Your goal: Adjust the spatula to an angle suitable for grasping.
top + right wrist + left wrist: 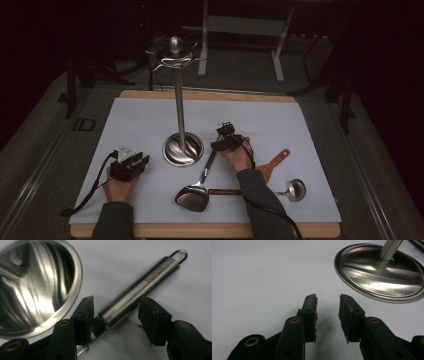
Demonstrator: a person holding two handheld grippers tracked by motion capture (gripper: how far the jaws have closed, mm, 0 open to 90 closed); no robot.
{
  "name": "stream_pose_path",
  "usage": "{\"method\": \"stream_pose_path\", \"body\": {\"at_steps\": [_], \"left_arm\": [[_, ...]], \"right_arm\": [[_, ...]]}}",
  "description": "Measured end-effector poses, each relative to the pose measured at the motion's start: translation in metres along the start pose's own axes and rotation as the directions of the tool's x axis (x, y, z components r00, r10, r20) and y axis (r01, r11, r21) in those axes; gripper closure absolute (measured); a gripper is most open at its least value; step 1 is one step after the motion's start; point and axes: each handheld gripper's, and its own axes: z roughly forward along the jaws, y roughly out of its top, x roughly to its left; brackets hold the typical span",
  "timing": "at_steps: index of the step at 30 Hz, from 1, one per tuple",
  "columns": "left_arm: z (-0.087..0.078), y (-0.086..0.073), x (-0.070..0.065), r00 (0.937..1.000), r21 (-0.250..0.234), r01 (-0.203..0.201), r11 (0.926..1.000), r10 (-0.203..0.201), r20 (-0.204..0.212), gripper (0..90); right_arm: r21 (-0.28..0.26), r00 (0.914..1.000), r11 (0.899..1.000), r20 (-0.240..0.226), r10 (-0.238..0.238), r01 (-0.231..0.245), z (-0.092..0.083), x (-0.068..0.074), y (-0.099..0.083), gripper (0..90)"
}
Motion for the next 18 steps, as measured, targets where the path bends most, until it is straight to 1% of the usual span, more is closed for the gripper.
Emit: {"method": "stream_pose_path", "body": {"at_steps": [1, 2, 3, 5, 8, 13, 14, 18], "left_arm": [[0.0, 0.0, 0.0, 1.0, -0.001, 0.0, 1.0, 0.0, 0.001, 67.0], [-0.0001, 0.0, 0.0, 1.0, -0.001, 0.0, 1.0, 0.0, 0.0, 67.0], [0.0, 0.0, -0.0001, 1.0, -0.001, -0.001, 1.0, 0.001, 0.0, 66.9], [-0.0002, 0.0, -0.0001, 1.0, -0.001, -0.002, 1.0, 0.002, -0.001, 66.7], [-0.0002, -0.0001, -0.0003, 1.0, -0.002, -0.003, 1.0, 0.003, -0.002, 66.6], [-0.0001, 0.0, -0.0002, 1.0, -0.001, -0.003, 1.0, 0.003, -0.001, 66.5], [-0.0001, 0.0, -0.0003, 1.0, -0.001, -0.003, 1.0, 0.003, -0.001, 66.4], [-0.0001, -0.0001, -0.0003, 1.0, -0.001, -0.003, 1.0, 0.003, -0.001, 66.4]], "right_arm": [[0.006, 0.9997, 1.0, 0.025, -0.007, 0.007, 0.0021, 0.0023, 0.0005, 41.9], [0.012, 0.9993, 1.0, 0.037, -0.005, 0.004, 0.0033, 0.0038, 0.0007, 40.5], [0.017, 0.999, 1.0, 0.046, -0.002, 0.001, 0.0047, 0.0041, 0.0008, 39.2], [0.024, 0.9986, 0.999, 0.046, 0.026, -0.027, 0.0071, 0.0036, 0.0001, 37.7], [0.036, 0.9977, 0.999, 0.065, 0.02, -0.022, 0.0077, 0.0062, 0.0017, 37.9], [0.048, 0.9981, 0.998, 0.049, 0.036, -0.038, 0.0073, 0.003, 0.0033, 39.9], [0.051, 0.9979, 0.998, 0.045, 0.046, -0.048, 0.007, 0.0023, 0.0037, 40.5], [0.062, 0.998, 0.997, 0.033, 0.054, -0.056, 0.0062, -0.0006, 0.0051, 43.3]]}}
